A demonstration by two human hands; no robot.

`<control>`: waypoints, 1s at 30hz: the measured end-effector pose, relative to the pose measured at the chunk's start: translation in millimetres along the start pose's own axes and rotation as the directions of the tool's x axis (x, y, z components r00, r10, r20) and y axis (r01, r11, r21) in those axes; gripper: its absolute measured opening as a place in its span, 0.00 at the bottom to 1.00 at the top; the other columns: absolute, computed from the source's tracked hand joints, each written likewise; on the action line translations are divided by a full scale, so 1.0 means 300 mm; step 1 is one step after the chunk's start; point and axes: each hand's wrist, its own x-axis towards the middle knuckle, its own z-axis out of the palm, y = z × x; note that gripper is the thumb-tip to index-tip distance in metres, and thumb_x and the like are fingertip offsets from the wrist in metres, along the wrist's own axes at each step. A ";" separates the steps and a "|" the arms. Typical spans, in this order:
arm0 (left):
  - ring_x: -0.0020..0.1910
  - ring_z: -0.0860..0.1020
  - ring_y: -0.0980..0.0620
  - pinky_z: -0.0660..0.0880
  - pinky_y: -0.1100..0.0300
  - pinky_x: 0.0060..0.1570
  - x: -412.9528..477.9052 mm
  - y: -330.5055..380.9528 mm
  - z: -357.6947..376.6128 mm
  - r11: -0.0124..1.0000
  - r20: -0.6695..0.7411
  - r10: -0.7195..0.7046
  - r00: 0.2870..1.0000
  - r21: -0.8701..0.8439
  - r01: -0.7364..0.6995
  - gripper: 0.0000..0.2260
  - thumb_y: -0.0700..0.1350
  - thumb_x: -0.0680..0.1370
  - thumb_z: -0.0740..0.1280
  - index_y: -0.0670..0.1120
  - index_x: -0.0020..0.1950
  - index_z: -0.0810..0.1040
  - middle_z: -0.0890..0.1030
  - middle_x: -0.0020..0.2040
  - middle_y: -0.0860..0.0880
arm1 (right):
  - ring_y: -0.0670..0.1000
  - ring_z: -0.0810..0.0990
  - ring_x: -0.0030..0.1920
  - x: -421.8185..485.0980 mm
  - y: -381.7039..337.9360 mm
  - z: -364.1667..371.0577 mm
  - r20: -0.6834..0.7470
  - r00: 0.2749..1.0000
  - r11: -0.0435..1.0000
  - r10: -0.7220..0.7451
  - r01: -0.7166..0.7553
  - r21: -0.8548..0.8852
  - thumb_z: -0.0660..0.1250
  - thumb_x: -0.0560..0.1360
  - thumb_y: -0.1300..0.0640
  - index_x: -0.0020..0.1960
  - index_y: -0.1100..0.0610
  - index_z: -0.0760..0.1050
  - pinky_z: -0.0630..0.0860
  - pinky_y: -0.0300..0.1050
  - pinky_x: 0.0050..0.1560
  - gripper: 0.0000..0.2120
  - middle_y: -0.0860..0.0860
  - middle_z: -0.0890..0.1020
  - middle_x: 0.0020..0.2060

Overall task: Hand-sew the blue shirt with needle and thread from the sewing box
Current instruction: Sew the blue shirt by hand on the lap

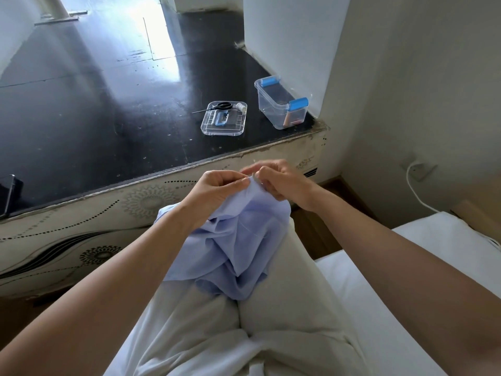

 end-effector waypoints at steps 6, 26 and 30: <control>0.35 0.74 0.57 0.72 0.67 0.36 0.001 -0.010 -0.013 0.992 -0.051 0.003 0.999 0.122 0.004 0.04 0.43 0.76 0.71 0.46 0.43 0.85 0.80 0.35 0.52 | 0.44 0.68 0.29 -0.001 0.050 0.014 -0.072 0.997 0.997 0.006 -0.011 -0.074 0.61 0.80 0.61 0.47 0.66 0.75 0.66 0.34 0.28 0.09 0.55 0.71 0.33; 0.37 0.76 0.53 0.73 0.58 0.37 0.015 -0.033 -0.011 0.996 -0.139 0.029 0.990 0.090 -0.017 0.05 0.44 0.76 0.72 0.43 0.46 0.84 0.81 0.38 0.46 | 0.41 0.73 0.27 -0.038 0.083 0.005 -0.173 0.985 0.996 -0.007 0.022 0.086 0.66 0.79 0.58 0.50 0.62 0.76 0.69 0.34 0.28 0.06 0.50 0.76 0.33; 0.31 0.73 0.59 0.69 0.68 0.30 0.018 -0.030 0.005 0.995 -0.170 0.059 0.984 0.088 -0.044 0.04 0.41 0.78 0.70 0.41 0.47 0.82 0.78 0.35 0.49 | 0.42 0.72 0.28 -0.033 0.088 0.011 -0.172 0.985 0.995 -0.004 0.021 0.097 0.66 0.79 0.58 0.49 0.63 0.76 0.69 0.35 0.28 0.07 0.54 0.76 0.35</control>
